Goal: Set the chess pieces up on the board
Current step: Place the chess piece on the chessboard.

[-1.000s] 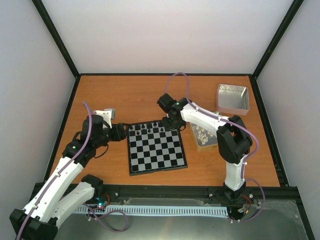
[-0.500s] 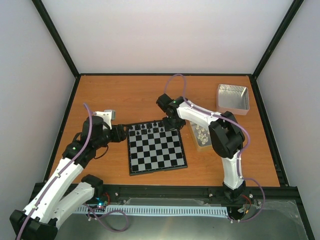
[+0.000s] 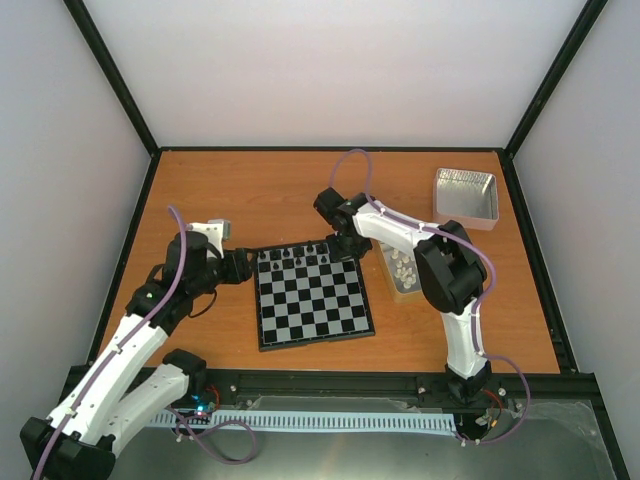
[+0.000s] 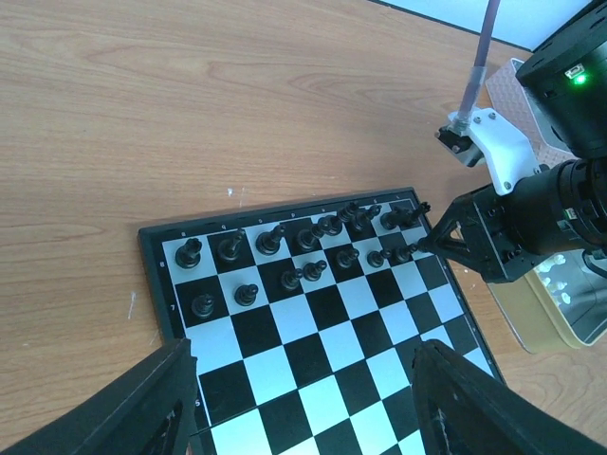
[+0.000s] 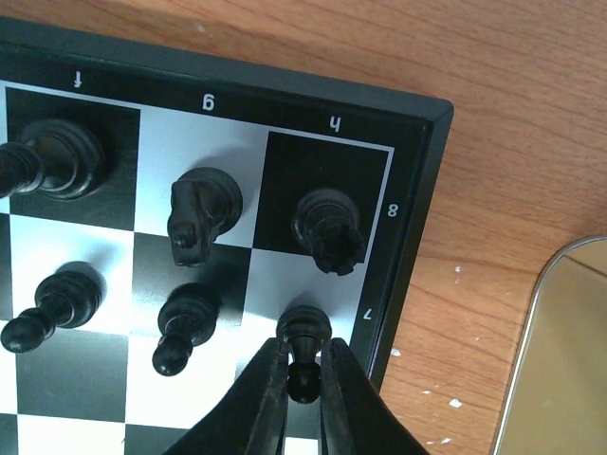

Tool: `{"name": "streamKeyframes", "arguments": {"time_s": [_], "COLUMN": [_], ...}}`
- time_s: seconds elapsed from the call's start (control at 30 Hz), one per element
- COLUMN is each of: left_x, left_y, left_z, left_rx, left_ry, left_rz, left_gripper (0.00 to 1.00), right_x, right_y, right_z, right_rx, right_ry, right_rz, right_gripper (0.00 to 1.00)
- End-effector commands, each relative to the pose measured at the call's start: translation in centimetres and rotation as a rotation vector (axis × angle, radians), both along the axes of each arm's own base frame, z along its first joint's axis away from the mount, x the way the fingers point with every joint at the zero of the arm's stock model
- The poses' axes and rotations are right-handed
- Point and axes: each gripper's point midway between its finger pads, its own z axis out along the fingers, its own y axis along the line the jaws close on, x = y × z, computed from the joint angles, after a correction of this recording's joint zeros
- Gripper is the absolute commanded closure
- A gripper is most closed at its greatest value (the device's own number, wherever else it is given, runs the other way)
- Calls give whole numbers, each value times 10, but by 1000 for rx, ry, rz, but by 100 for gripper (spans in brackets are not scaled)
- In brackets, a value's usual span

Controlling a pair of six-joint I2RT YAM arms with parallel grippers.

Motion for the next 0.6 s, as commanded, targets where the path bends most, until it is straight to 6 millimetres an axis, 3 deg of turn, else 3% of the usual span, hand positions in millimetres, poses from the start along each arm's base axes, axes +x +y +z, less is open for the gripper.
{"name": "streamKeyframes", "arguments": {"time_s": [0.0,0.3,0.57], "left_x": [5,5,6], "left_y": [4,4,4], "left_z": [6,5,3], "left_rx": [15,18,14], "left_ry": [-37,-31,-16], "left_rz": [15,19,26], "left_gripper": [36,36,34], "right_x": [7,11,12], "right_y": [2,6,8], "right_z": [-5,12,51], "right_rx": [1,27,109], "right_ry": [4,-27,-105], "right_rz": [7,3,-19], "right_gripper": [87,79,67]}}
